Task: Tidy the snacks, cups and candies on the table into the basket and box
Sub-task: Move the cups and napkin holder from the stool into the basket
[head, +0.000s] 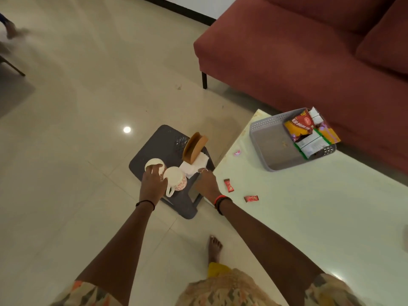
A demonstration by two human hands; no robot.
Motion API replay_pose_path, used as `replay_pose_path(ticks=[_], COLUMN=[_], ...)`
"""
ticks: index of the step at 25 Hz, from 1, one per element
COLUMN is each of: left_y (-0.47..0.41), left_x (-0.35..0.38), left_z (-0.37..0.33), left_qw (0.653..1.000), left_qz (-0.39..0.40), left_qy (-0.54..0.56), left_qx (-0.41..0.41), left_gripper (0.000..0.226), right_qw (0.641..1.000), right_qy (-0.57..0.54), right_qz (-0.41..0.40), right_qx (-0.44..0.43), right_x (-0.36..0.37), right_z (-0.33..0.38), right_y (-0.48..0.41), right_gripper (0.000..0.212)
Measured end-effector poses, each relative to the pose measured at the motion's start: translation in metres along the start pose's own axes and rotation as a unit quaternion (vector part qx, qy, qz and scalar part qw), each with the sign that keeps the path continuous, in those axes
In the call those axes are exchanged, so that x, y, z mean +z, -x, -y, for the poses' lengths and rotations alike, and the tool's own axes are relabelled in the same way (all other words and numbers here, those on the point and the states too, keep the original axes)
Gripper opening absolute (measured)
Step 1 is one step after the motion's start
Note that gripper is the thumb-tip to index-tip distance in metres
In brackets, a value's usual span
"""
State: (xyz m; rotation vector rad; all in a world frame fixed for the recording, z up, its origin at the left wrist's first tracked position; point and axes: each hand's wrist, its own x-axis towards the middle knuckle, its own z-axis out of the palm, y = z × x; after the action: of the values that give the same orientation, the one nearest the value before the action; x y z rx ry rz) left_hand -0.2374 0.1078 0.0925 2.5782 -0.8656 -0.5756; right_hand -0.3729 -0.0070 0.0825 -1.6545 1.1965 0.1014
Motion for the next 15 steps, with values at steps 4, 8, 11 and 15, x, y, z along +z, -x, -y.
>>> replay_pose_path(ticks=[4,8,11,15], left_y=[-0.042,-0.076,-0.095,-0.11], left_x=[0.003,0.014,0.023,0.032], left_z=[0.023,0.042,0.055,0.068], left_qw=[0.992,0.971,0.963,0.967], left_qz=[0.058,0.119,0.142,0.152], left_qy=[-0.101,-0.197,-0.218,-0.195], left_qx=[0.04,0.066,0.071,0.065], left_gripper=[0.078,0.09,0.091,0.09], right_qw=[0.998,0.997,0.998,0.997], right_qy=[0.022,0.046,0.047,0.071], right_qz=[0.051,0.061,0.042,0.012], right_qx=[0.026,0.012,0.012,0.018], right_x=[0.039,0.073,0.089,0.106], right_z=[0.007,0.008,0.009,0.015], right_y=[-0.034,-0.053,-0.063,-0.07], right_gripper=[0.065,0.09,0.095,0.095])
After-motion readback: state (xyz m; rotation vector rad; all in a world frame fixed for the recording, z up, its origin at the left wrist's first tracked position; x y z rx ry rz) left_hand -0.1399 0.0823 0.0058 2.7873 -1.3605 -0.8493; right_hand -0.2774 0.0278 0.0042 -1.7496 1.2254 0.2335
